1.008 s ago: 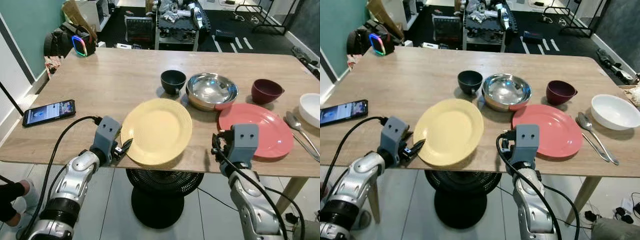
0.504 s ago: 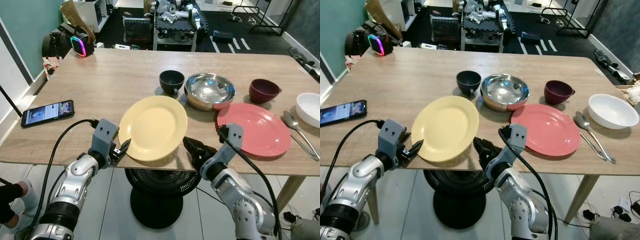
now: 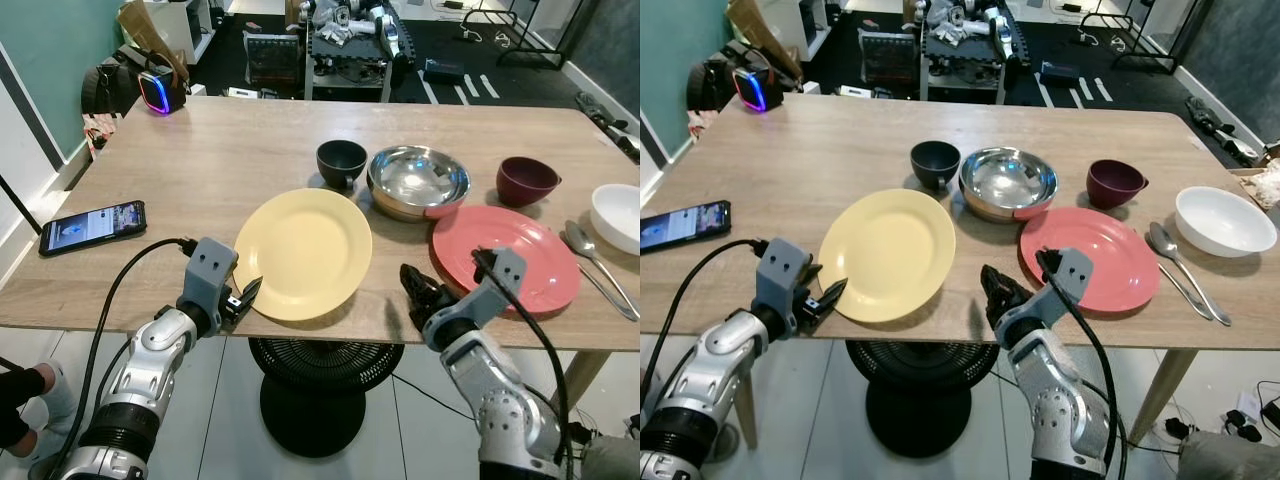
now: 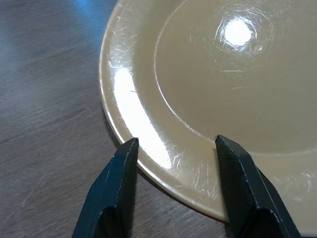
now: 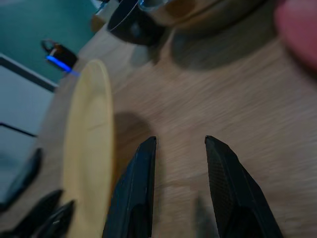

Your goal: Setting the table

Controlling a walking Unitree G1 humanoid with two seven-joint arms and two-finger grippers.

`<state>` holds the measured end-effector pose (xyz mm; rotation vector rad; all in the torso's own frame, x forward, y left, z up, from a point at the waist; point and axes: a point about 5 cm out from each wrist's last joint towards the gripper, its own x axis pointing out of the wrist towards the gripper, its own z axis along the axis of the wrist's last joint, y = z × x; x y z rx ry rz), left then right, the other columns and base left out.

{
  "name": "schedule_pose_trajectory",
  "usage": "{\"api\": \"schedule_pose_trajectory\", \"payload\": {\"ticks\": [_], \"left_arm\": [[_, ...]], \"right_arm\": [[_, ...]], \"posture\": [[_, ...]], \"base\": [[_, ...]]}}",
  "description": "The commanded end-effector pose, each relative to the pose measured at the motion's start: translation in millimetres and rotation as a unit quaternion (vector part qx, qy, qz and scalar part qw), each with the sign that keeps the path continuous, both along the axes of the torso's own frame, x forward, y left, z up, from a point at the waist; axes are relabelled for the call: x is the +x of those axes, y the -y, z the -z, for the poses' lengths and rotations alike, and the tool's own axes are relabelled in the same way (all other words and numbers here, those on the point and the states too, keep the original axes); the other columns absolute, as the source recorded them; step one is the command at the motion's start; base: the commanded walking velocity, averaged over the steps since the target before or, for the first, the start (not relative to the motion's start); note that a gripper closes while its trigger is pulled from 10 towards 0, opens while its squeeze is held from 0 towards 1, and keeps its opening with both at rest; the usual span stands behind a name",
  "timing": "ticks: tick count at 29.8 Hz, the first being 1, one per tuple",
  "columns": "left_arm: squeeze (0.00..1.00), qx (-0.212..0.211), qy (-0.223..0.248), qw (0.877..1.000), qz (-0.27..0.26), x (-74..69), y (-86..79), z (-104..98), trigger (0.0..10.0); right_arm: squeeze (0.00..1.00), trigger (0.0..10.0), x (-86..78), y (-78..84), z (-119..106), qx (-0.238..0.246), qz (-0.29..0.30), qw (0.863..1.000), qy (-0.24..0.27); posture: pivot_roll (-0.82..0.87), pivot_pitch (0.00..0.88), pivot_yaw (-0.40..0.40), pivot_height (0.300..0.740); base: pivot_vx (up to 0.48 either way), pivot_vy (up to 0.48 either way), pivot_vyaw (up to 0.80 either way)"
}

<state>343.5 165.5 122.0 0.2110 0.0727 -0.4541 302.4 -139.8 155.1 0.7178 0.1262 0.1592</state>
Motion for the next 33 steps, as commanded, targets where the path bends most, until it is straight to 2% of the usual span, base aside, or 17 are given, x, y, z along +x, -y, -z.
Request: {"api": "schedule_pose_trajectory", "payload": {"ticks": [1,2,3,4,5,6,8,10,15,20,24,25,27,33], "left_arm": [[0.0,0.014,-0.063,0.998,0.0,-9.8,-1.7,29,10.0],[0.0,0.014,-0.063,0.998,0.0,-9.8,-1.7,29,10.0],[0.0,0.014,-0.062,0.998,0.0,-9.8,-1.5,28,10.0],[0.0,0.014,-0.062,0.998,0.0,-9.8,-1.5,28,10.0],[0.0,0.014,-0.062,0.998,0.001,-9.7,-1.3,28,10.0],[0.0,0.014,-0.062,0.998,0.001,-9.7,-1.3,28,10.0],[0.0,0.014,-0.06,0.998,0.001,-9.1,-1.3,27,10.0],[0.0,0.014,-0.06,0.998,0.001,-9.0,-1.6,27,10.0],[0.0,0.014,-0.06,0.998,0.001,-9.0,-2.2,27,10.0],[0.0,0.014,-0.06,0.998,0.001,-9.2,-2.0,28,10.0],[0.0,0.014,-0.061,0.998,0.002,-9.4,-1.6,28,10.0],[0.0,0.014,-0.061,0.998,0.002,-9.4,-1.6,28,10.0],[0.0,0.013,-0.061,0.998,0.004,-9.2,-1.0,28,10.0],[0.0,0.014,-0.061,0.998,0.004,-9.0,-0.9,28,10.0]], "right_arm": [[0.0,10.0,-1.4,-4.1,4,0.027,-0.015,0.999,-0.011],[0.0,10.0,-1.4,-4.1,4,0.027,-0.015,0.999,-0.011],[0.0,10.0,-1.7,-13.4,6,0.06,-0.035,0.997,-0.016],[0.0,10.0,-1.7,-13.4,6,0.06,-0.035,0.997,-0.016],[0.0,10.0,-1.8,-22.2,8,0.074,-0.05,0.996,-0.018],[0.0,10.0,-1.8,-22.2,8,0.074,-0.05,0.996,-0.018],[0.0,10.0,-0.1,-34.0,13,0.085,-0.057,0.994,-0.025],[0.0,10.0,0.7,-37.1,16,0.09,-0.058,0.994,-0.029],[0.0,10.0,1.0,-47.8,11,0.142,-0.08,0.987,-0.007],[0.0,10.0,5.7,-39.3,8,0.149,-0.051,0.988,0.004],[0.0,10.0,11.9,-22.3,2,0.14,-0.012,0.99,0.026],[0.0,10.0,11.9,-22.3,2,0.14,-0.012,0.99,0.026],[0.0,10.0,14.7,-13.8,-12,0.158,-0.01,0.985,0.067],[0.0,10.0,11.8,-24.3,-15,0.159,-0.041,0.983,0.079]], "posture": [[-0.07,0.119,0.043,0.74],[-0.07,0.119,0.043,0.74],[-0.07,0.117,0.043,0.74],[-0.07,0.117,0.043,0.74],[-0.06,0.113,0.043,0.74],[-0.06,0.113,0.043,0.74],[-0.06,0.11,0.042,0.74],[-0.05,0.108,0.041,0.74],[-0.05,0.104,0.037,0.74],[-0.05,0.102,0.037,0.74],[-0.05,0.102,0.039,0.74],[-0.05,0.102,0.039,0.74],[-0.05,0.103,0.041,0.74],[-0.05,0.106,0.041,0.74]], "base": [[0.0,0.0,0.0],[0.0,0.0,0.0],[0.0,0.0,0.0],[0.0,0.0,0.0],[0.0,0.0,0.0],[0.0,0.0,0.0],[0.0,0.0,0.0],[0.0,0.0,0.0],[0.0,0.0,0.0],[0.0,0.0,0.0],[0.0,0.0,0.0],[0.0,0.0,0.0],[0.0,0.0,0.0],[0.0,0.0,0.0]]}}
